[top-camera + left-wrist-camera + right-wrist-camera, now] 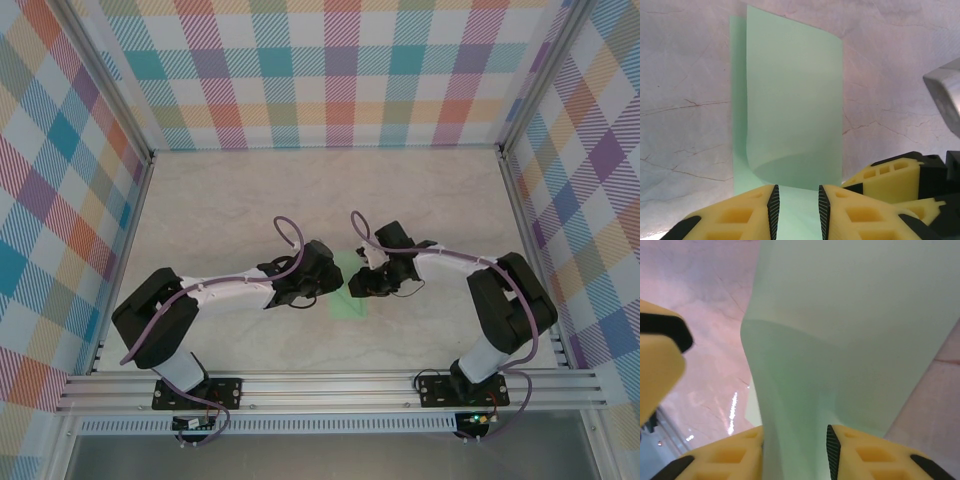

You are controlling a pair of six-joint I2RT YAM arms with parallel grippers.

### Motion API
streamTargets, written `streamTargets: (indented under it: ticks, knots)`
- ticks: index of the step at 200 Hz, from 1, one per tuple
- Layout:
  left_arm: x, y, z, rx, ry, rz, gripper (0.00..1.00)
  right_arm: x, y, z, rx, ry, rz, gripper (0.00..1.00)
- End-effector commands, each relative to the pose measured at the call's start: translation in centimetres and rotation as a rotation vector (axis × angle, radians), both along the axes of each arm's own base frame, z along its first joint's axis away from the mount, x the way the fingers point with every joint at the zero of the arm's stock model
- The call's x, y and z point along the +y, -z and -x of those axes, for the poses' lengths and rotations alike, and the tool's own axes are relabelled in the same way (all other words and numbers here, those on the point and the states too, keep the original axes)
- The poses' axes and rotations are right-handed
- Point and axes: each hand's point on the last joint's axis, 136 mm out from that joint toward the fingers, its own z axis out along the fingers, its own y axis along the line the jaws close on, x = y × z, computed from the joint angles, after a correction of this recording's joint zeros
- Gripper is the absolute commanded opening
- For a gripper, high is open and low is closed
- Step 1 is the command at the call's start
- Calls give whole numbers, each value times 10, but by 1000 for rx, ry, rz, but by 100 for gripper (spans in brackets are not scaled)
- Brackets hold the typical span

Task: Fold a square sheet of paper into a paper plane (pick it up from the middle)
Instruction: Fold the triangle a second time at the center of the table.

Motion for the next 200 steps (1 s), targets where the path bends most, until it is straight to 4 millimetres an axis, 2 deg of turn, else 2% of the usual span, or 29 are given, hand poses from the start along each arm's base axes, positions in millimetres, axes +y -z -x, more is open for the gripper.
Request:
streamTargets:
  ticks: [1, 21, 45, 74, 144, 200]
  knots:
    - [6, -11, 1, -25, -21, 3, 29, -10, 6, 13, -62, -47, 88, 40]
    - [14, -13, 2, -35, -49, -4, 30, -17, 6, 15, -155, -63, 159, 45]
    - [21, -16, 2, -48, -77, -7, 30, -15, 3, 17, -277, -103, 203, 50]
    - [23, -18, 2, -52, -84, -8, 30, -12, 1, 18, -373, -138, 252, 50]
    - [30, -16, 4, -54, -104, -12, 31, -2, 11, 26, -430, -215, 347, 50]
    - [33, -15, 5, -51, -107, -21, 31, 1, 7, 28, -501, -240, 389, 50]
